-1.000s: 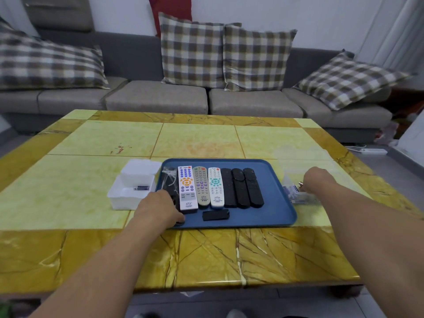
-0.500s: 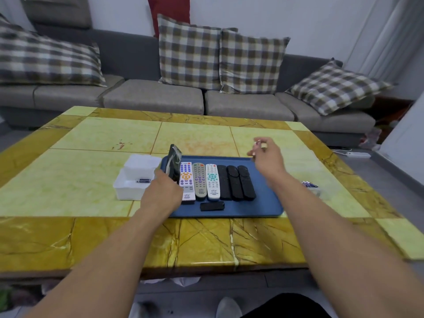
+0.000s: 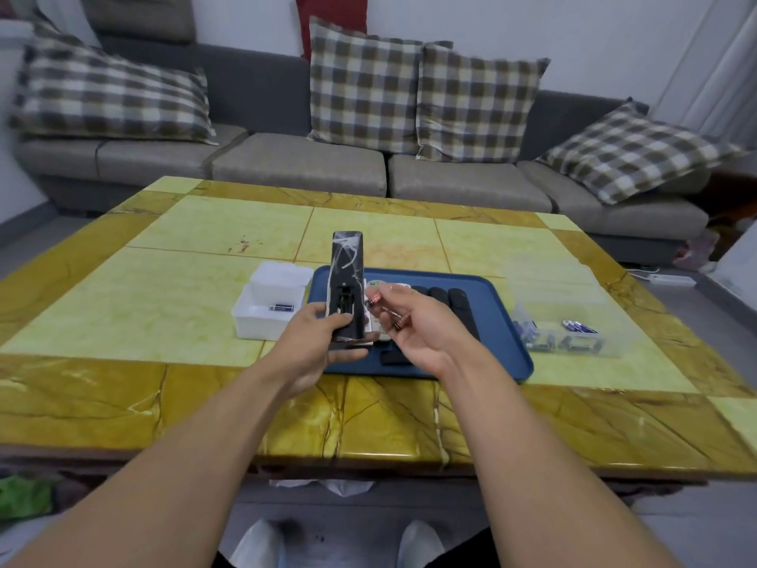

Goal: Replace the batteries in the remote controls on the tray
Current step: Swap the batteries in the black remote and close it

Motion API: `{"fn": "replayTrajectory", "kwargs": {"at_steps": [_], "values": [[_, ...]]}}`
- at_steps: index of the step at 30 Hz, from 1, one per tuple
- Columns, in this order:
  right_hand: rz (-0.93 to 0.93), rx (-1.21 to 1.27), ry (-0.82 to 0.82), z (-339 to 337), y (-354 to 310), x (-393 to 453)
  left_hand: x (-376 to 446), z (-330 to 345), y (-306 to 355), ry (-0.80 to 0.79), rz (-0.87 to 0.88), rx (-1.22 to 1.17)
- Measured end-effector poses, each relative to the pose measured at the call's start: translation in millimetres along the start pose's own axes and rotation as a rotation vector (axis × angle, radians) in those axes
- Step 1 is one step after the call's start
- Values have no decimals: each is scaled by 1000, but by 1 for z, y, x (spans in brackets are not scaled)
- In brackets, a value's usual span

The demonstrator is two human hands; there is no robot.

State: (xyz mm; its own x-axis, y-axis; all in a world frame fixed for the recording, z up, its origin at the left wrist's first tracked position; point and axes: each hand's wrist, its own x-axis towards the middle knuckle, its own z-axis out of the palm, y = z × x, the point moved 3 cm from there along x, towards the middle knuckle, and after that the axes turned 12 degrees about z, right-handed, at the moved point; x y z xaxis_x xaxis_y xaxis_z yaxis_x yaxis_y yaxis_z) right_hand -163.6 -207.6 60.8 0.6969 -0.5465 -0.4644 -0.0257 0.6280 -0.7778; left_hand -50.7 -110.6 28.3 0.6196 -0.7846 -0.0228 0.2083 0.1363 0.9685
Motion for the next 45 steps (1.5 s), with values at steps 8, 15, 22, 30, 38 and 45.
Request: {"fn": "replayTrajectory", "kwargs": {"at_steps": [8,15,22,30,38,45], "values": [[-301,-413,204,10,-4,-5,11,-1,-5,-84,29,-111],[-513,-790,334,5,-5,3,15,0,-2,-62,-3,-264],[-603,-987,251,5,0,6,20,-1,-10,-43,-62,-252],[-554,-1003,173,5,4,10,25,-2,-12,2,-18,-197],[-419,-936,342,2,-2,10,23,1,-8,-40,36,-149],[-239,-774,340,-9,0,15,19,10,-11,-118,64,-96]]}}
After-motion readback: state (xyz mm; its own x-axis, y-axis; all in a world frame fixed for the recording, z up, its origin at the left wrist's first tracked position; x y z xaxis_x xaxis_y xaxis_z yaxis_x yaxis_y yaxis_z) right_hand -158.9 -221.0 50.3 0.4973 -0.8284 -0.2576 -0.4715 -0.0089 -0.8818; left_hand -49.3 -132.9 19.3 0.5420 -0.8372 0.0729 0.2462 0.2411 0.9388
